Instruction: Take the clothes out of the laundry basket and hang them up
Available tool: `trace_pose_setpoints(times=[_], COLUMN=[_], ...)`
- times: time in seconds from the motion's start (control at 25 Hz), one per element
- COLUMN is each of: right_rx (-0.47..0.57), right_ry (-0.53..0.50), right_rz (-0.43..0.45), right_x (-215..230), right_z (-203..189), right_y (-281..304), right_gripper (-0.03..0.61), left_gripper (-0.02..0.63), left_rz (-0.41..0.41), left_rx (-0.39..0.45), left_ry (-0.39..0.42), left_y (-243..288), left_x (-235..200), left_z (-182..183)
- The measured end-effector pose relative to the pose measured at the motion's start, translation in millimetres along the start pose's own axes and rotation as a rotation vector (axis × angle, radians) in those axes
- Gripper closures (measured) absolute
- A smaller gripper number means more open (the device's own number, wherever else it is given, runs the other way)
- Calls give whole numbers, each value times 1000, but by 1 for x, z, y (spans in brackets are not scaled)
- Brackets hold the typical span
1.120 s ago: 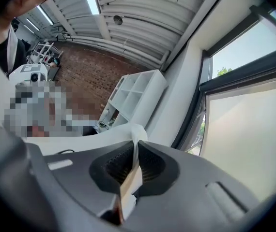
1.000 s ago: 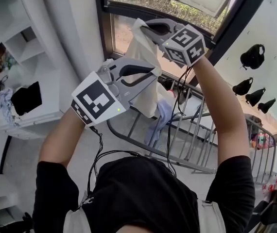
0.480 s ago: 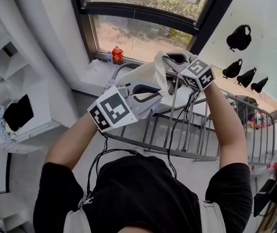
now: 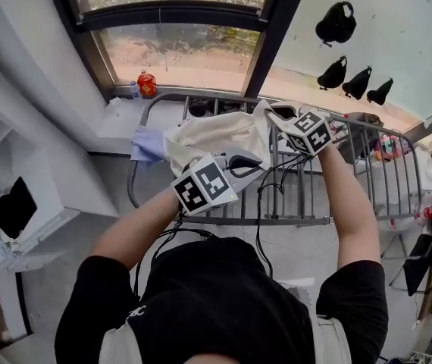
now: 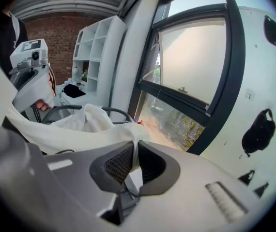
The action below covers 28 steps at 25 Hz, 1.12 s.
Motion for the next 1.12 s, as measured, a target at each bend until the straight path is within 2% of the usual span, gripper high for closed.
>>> trace_pose_setpoints(times=[0.2, 0.4, 0.52, 0.64, 0.84, 0.92, 0.96, 1.0, 1.12], right_rx=[-142, -194, -233, -337, -445, -462, -462, -454, -380], right_ry=[-73, -105, -137, -158, -161, -152, -150, -149, -100], right_rz=[82, 165, 215, 280, 381, 399, 396, 385, 306], right_x=[-42, -77, -93, -104, -119, -122, -121, -118, -106], right_z=[-40, -56, -66, -87, -109, -113, -113, -111, -98], right_y=[21, 60, 81, 92, 98, 94, 91, 87, 73], right_gripper=[551, 551, 549, 538, 403, 324, 306, 300, 301], left_gripper=[598, 598, 597, 597, 575, 424, 388, 385, 410], left_rz=[10, 54, 75, 93, 105, 108, 113, 122, 181], left_rx=[-113, -260, -300, -300, -307, -295, -279, -259, -179], left_ry=[-103, -140, -175, -201, -243, -265, -271, -273, -262], left_y=[8, -6, -14, -14, -19, -21, -22, -24, -36], left_x=[-3, -10, -11, -11, -9, -7, -7, -8, -17], left_z=[-54, -105, -126, -140, -154, -153, -150, -147, -133])
Point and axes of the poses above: the fingertips, and each gripper's own axes: y forward along the fingers, x to its right, z out of its top, the point moved 3 cm from there along -y, backward along the fingers, and after that the axes turned 13 degrees about x, right-handed, at the moved point
